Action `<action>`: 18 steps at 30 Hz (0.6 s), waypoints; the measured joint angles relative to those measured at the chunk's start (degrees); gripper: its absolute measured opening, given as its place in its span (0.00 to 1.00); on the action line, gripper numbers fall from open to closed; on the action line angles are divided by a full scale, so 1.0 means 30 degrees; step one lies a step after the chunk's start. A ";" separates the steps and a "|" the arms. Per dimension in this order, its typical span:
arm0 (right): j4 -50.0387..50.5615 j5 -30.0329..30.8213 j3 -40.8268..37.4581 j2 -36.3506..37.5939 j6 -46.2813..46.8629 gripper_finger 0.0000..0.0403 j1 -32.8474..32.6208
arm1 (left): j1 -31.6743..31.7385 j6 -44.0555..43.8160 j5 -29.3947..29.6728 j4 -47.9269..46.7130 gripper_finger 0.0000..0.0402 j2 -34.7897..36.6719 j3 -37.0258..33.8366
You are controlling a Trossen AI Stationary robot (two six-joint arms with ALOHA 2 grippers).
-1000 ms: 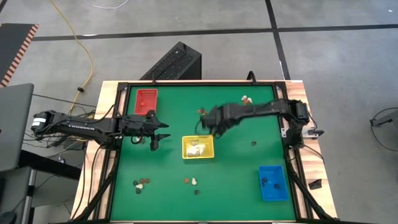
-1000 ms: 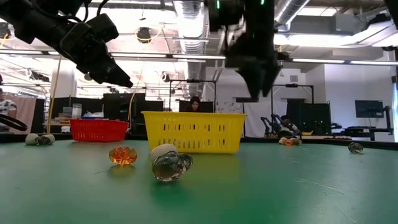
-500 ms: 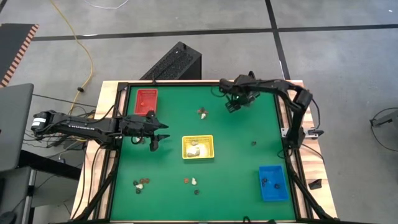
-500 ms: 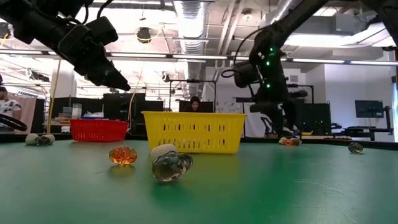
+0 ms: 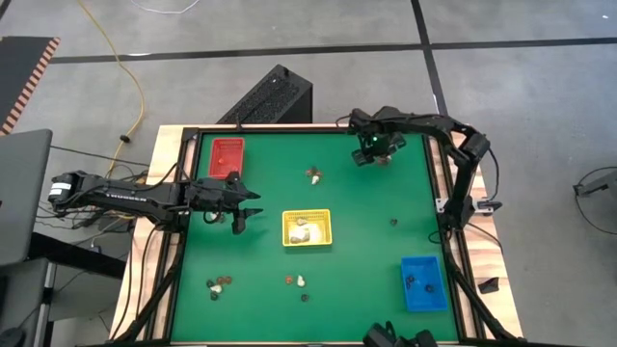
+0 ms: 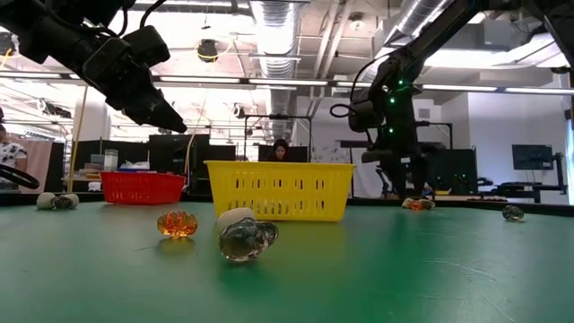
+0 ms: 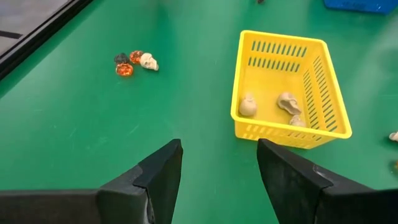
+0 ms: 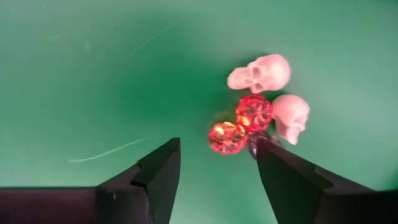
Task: Sort Halloween decoration
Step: Put the orange pumpkin toy into the red bin
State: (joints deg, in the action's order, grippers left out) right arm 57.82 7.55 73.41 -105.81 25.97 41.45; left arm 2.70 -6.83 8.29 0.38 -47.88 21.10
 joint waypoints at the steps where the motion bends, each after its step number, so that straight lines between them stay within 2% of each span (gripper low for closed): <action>1: -0.0027 -0.0052 0.0000 -0.0125 0.0114 0.59 -0.0005 | 0.0000 -0.0006 0.0000 -0.0013 0.49 0.0000 0.0000; 12: 0.0104 -0.0045 0.0000 -0.1351 0.0233 0.59 -0.0020 | -0.0007 -0.0182 -0.0022 -0.0036 0.49 0.0000 0.0000; 18: 0.0000 -0.0055 0.0000 -0.1351 -0.0129 0.50 0.0070 | -0.0007 -0.0182 -0.0029 -0.0036 0.49 0.0000 0.0000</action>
State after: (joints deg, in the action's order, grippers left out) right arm 57.82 7.39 73.41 -109.86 25.58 41.66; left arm 2.68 -7.38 8.21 0.27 -47.88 21.10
